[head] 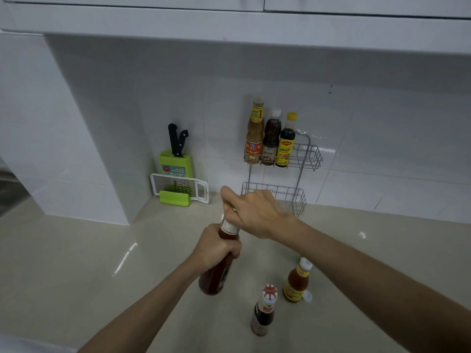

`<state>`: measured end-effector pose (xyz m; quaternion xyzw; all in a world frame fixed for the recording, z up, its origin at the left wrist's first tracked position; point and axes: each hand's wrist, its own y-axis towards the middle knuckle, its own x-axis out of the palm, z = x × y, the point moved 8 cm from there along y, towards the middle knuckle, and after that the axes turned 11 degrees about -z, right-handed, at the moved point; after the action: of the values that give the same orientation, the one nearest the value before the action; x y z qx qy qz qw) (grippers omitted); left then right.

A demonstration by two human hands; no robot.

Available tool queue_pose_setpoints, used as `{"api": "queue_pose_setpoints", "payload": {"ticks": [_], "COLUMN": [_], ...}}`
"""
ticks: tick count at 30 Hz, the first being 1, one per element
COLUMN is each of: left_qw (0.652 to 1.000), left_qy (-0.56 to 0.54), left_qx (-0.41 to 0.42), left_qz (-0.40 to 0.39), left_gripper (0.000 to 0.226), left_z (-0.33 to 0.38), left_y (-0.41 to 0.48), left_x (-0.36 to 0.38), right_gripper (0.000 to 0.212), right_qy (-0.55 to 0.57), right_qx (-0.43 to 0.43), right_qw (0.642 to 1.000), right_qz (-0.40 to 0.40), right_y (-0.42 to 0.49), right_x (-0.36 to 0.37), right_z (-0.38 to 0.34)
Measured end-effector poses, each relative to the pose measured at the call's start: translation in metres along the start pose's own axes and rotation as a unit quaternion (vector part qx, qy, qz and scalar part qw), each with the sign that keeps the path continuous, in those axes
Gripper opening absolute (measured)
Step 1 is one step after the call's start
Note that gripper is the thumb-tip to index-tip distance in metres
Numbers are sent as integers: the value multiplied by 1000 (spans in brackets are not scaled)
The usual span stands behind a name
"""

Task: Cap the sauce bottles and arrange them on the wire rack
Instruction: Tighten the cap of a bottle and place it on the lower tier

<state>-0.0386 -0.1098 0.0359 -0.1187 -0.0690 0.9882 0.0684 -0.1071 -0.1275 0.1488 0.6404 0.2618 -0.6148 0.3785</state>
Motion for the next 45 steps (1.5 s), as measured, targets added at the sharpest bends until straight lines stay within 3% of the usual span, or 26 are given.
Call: {"api": "queue_pose_setpoints", "payload": {"ticks": [2,4,7,9,10,12,14,17,19,23,25,27,29,32,36,38,41,43,45], "left_qw": [990,976,996,986,977,968,981,1000,997,963,941,928,927,955,999,995,978,977,988], "left_qy": [90,163,78,5,-8,-5,-11,-21,20,180,242,279,292,236,34,-18,-12,-3,-3], "left_qx": [-51,-88,-41,0,12,31,33,6,-20,-83,-93,-94,-96,-76,-10,4,-12,-14,-7], "left_qz": [97,116,-33,-165,-211,-247,-189,-20,70,184,219,226,217,166,-11,-94,-207,-212,-152], "left_gripper": [14,16,9,7,8,10,8,2,7,12,9,12,16,18,36,47,53,52,49], "left_z": [-13,-19,-22,-9,-1,13,17,6,-3,-7,-5,-5,-5,0,5,9,7,6,5], "left_y": [-2,-3,3,-2,-5,-6,0,9,9,0,-4,-3,-1,5,14,12,5,3,7], "left_x": [-8,-10,1,10,12,16,13,-2,-9,-9,-8,-7,-8,-11,-15,-16,-6,2,3], "right_gripper": [19,20,28,38,40,38,31,18,21,28,31,38,40,27,32,30,27,25,26], "right_qy": [43,31,26,69,34,-30,-15,75,91,34,60,160,258,298,300,334,398,424,456], "right_qx": [119,173,97,19,-29,-81,-51,92,179,218,231,286,307,272,187,137,72,51,58], "right_qw": [991,981,984,991,995,994,998,993,980,969,959,931,909,911,933,930,912,901,886], "right_qz": [-34,-87,-149,-114,-85,-59,-43,-11,-17,-113,-155,-165,-118,-84,-67,-67,-73,-79,-67], "right_y": [-1,-6,-7,-6,-5,-6,-2,8,9,7,5,-1,-3,3,19,26,34,37,37], "right_x": [18,31,37,20,11,3,-1,-1,8,35,49,57,60,50,16,0,-19,-29,-31], "right_z": [10,12,7,3,-2,-3,4,13,16,21,27,39,47,50,59,65,73,76,79]}}
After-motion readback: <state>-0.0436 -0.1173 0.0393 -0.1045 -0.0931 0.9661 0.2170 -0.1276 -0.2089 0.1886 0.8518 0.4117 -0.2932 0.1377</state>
